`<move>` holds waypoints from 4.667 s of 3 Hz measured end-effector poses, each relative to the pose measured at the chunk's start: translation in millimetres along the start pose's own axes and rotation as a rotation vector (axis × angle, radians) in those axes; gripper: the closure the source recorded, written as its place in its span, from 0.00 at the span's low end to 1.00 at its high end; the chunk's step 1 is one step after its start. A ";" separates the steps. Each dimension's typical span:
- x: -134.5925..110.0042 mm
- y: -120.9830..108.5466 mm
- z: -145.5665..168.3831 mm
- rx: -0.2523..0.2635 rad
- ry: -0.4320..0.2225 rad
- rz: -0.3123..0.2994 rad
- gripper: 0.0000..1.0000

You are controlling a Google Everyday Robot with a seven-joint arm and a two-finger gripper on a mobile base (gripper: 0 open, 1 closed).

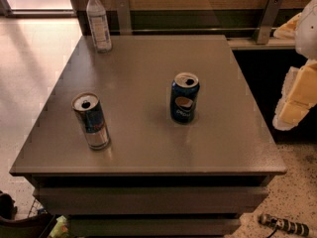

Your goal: Move redbull can near blue plastic bottle

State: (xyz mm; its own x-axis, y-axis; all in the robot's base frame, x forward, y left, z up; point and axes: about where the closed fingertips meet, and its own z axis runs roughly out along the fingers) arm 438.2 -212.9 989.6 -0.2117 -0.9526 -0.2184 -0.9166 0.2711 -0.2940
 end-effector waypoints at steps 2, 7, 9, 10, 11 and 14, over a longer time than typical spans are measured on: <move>-1.1 6.2 -3.6 0.000 -0.044 0.005 0.00; -81.5 128.4 13.1 -0.094 -0.805 0.156 0.00; -99.3 131.1 3.2 -0.101 -0.864 0.165 0.00; -114.0 145.3 21.1 -0.116 -0.867 0.165 0.00; -175.3 179.0 65.7 -0.133 -0.886 0.139 0.00; -265.3 130.1 125.0 -0.082 -0.952 0.129 0.00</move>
Offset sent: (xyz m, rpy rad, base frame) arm -0.0492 0.0125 0.0128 0.3013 -0.0604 0.0601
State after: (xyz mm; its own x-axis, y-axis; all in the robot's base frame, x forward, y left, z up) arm 417.5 92.4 892.9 0.0179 -0.3948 -0.9186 -0.9341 0.3211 -0.1562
